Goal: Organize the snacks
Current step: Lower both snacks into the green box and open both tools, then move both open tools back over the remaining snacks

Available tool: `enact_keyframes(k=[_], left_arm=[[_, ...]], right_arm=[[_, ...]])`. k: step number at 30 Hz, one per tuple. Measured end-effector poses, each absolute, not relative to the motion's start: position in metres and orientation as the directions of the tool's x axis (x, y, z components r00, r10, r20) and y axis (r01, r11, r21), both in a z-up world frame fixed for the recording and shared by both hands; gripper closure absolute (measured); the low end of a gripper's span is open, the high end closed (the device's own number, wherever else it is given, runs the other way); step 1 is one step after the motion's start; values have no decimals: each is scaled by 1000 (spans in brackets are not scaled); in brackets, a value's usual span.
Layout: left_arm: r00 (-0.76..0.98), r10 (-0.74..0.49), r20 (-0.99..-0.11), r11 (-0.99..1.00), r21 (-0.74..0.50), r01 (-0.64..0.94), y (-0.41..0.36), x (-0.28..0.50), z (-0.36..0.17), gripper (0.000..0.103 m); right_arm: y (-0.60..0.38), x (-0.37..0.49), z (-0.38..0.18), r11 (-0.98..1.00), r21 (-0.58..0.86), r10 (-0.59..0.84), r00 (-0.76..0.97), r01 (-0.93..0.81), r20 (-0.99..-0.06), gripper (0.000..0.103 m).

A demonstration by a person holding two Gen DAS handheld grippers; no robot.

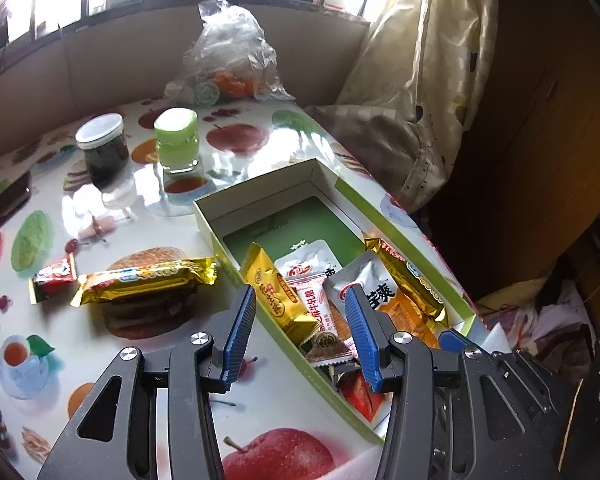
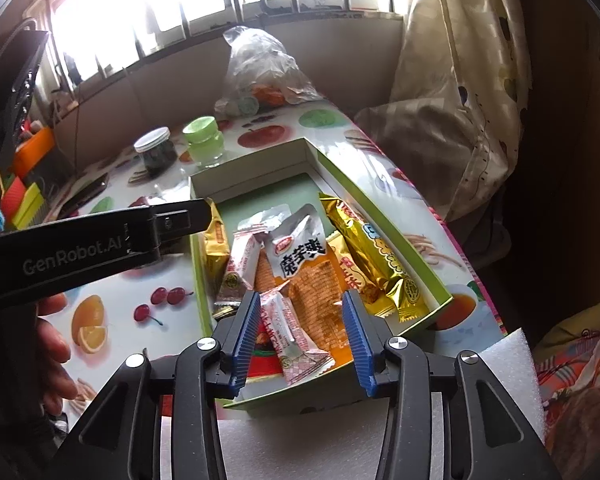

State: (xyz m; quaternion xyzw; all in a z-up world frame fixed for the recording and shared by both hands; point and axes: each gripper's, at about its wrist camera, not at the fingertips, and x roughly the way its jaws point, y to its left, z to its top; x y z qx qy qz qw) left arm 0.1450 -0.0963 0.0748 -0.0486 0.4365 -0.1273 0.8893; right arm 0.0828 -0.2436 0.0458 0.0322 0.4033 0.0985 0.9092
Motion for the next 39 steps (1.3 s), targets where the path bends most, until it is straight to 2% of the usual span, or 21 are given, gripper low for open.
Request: enact_keyframes(k=[25, 39], left_arm=[[655, -217, -724, 975, -196, 107, -39, 101, 91, 55], [664, -158, -731, 980, -196, 18, 6, 97, 86, 55]], right_arm=[[-206, 74, 58, 969, 140, 244, 670, -206, -701, 60], [-176, 79, 58, 953, 133, 284, 655, -271, -700, 59]])
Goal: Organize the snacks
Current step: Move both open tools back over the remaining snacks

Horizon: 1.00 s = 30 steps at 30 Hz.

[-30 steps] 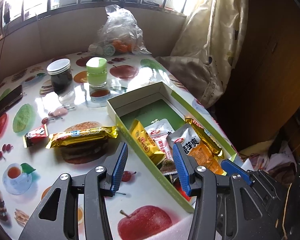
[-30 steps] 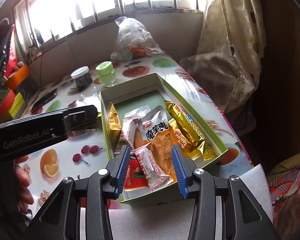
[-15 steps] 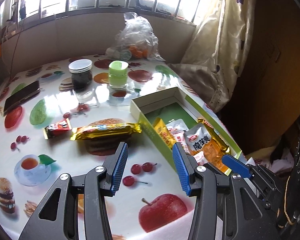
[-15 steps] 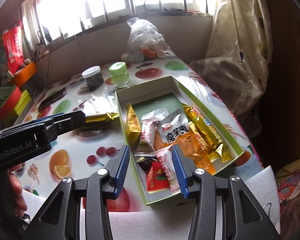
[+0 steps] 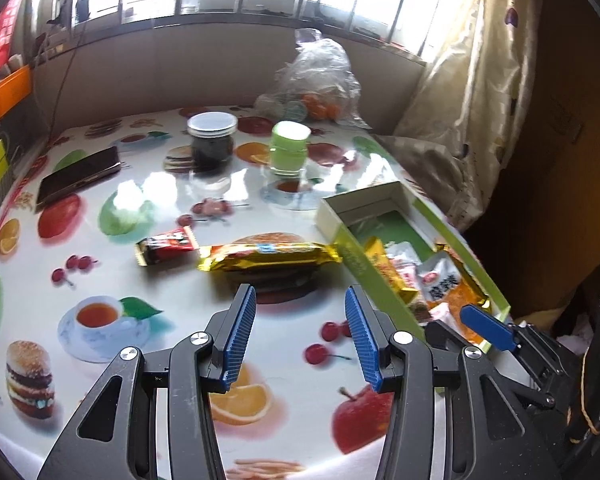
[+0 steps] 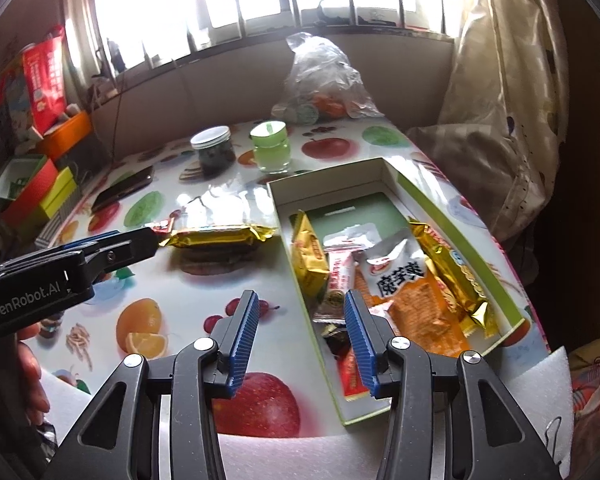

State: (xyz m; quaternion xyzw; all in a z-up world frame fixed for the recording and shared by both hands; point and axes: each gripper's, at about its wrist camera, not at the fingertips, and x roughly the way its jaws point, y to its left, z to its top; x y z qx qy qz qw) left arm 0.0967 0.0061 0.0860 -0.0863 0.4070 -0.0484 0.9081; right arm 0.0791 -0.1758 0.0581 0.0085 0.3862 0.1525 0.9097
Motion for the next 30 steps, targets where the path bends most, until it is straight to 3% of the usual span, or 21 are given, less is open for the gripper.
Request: enact_keyframes(k=[30], left_arm=[[628, -61, -775, 964, -209, -163, 106, 115, 52, 55]], right_arm=[[-74, 146, 35, 835, 12, 361, 531, -550, -767, 54]])
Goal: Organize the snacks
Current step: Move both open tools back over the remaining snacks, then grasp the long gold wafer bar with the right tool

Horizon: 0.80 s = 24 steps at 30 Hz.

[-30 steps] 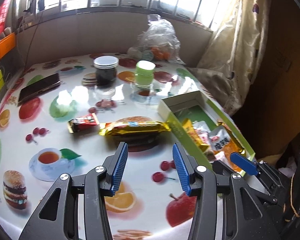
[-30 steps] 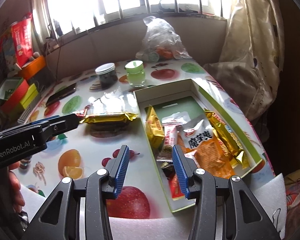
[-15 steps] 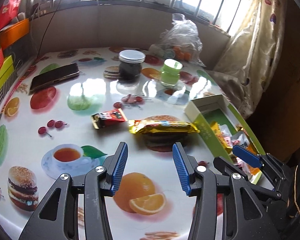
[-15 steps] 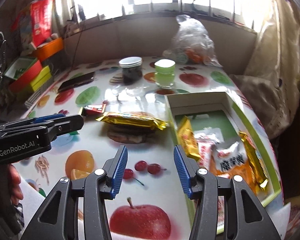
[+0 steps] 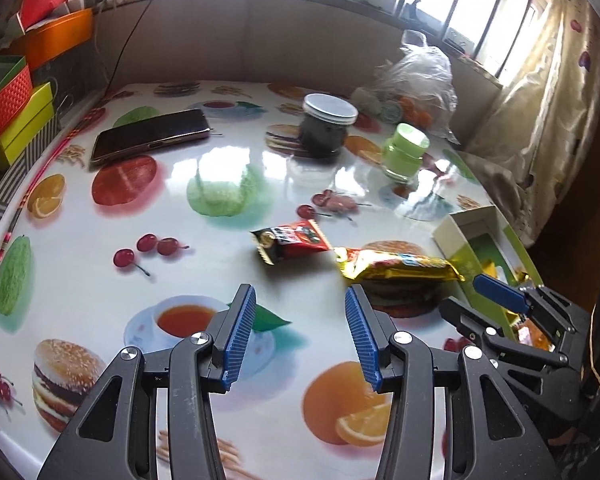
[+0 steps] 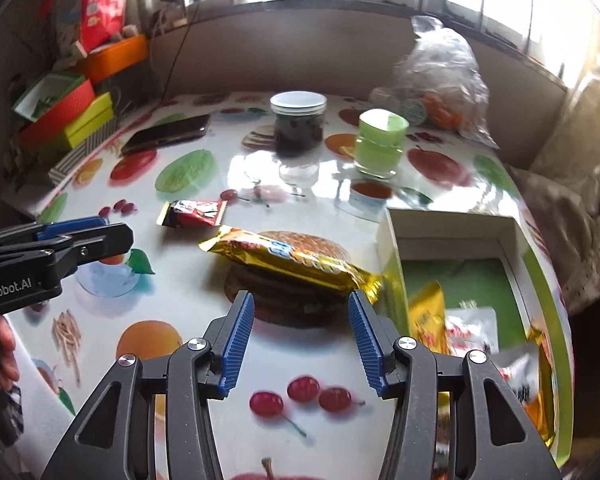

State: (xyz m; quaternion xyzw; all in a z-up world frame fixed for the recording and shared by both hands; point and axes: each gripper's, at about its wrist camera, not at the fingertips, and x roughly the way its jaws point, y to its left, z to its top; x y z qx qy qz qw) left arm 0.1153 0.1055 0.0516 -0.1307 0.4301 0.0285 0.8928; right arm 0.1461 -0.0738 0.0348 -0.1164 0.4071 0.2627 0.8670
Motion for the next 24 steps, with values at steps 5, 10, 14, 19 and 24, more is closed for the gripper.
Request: enact_keyframes(k=[5, 10, 14, 19, 24], left_arm=[[620, -57, -783, 964, -205, -171, 116, 123, 45, 55], [608, -59, -792, 967, -197, -163, 123, 135, 39, 55], [602, -79, -794, 974, -189, -121, 124, 145, 35, 55], [591, -66, -804, 988, -136, -73, 123, 160, 32, 55], [577, -65, -814, 996, -86, -10, 119, 173, 28, 53]], right_arm=[[-62, 162, 30, 804, -17, 355, 502, -595, -788, 53], [-53, 171, 27, 772, -44, 352, 483, -634, -802, 51], [-45, 178, 23, 740, -51, 363, 462, -671, -809, 50], [-38, 186, 18, 724, -67, 352, 451, -686, -820, 48], [-33, 191, 13, 713, -65, 346, 431, -698, -833, 45]])
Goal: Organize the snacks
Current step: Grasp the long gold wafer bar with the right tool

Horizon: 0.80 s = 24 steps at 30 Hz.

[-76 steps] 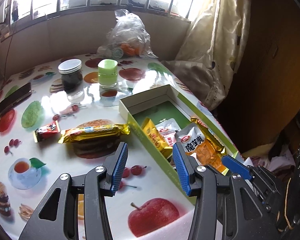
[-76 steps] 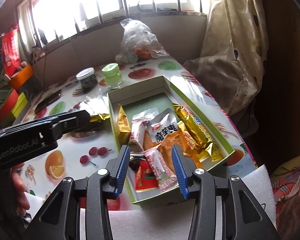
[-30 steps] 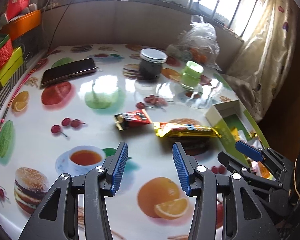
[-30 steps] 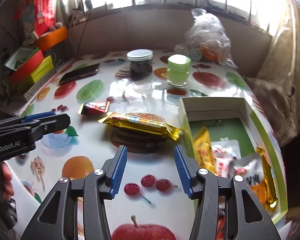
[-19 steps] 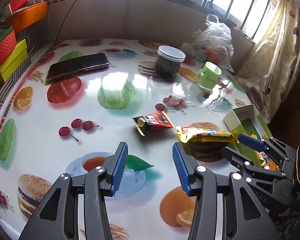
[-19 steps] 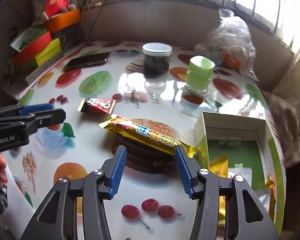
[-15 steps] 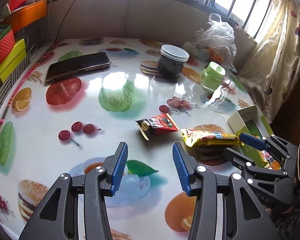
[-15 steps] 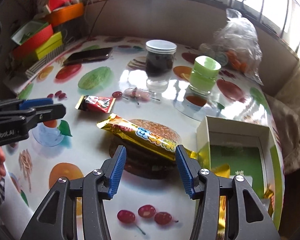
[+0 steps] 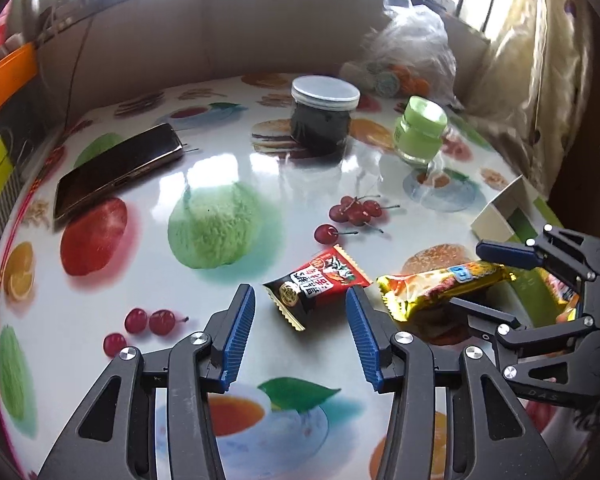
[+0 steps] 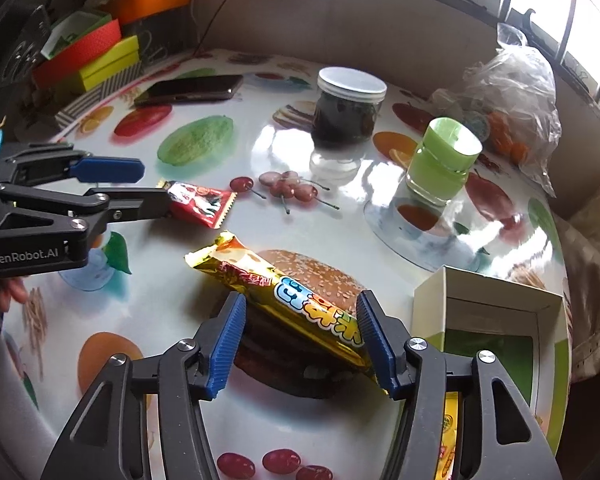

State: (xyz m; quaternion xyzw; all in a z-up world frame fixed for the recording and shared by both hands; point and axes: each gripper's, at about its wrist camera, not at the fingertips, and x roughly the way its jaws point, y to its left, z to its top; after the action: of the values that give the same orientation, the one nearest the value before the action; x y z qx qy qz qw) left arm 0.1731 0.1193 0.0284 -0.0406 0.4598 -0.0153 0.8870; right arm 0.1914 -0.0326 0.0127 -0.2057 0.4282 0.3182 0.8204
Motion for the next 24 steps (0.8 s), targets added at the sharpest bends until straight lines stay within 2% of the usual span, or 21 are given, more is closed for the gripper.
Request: enact_keyframes(k=[2, 11, 18, 24], left_arm=[[577, -66, -814, 997, -76, 7, 118, 175, 27, 50], [553, -87, -829, 996, -72, 49, 115, 188, 20, 49], [545, -92, -833, 995, -61, 74, 108, 194, 15, 49], [525, -112, -844, 993, -71, 96, 106, 192, 10, 49]], right_arm=[[-31, 192, 10, 710, -67, 339, 424, -701, -840, 45], [-28, 200, 4, 730, -71, 315, 426, -680, -848, 45], [-31, 211, 3, 777, -13, 316, 409, -629, -856, 44], [-34, 213, 3, 814, 1, 306, 427, -581, -851, 58]])
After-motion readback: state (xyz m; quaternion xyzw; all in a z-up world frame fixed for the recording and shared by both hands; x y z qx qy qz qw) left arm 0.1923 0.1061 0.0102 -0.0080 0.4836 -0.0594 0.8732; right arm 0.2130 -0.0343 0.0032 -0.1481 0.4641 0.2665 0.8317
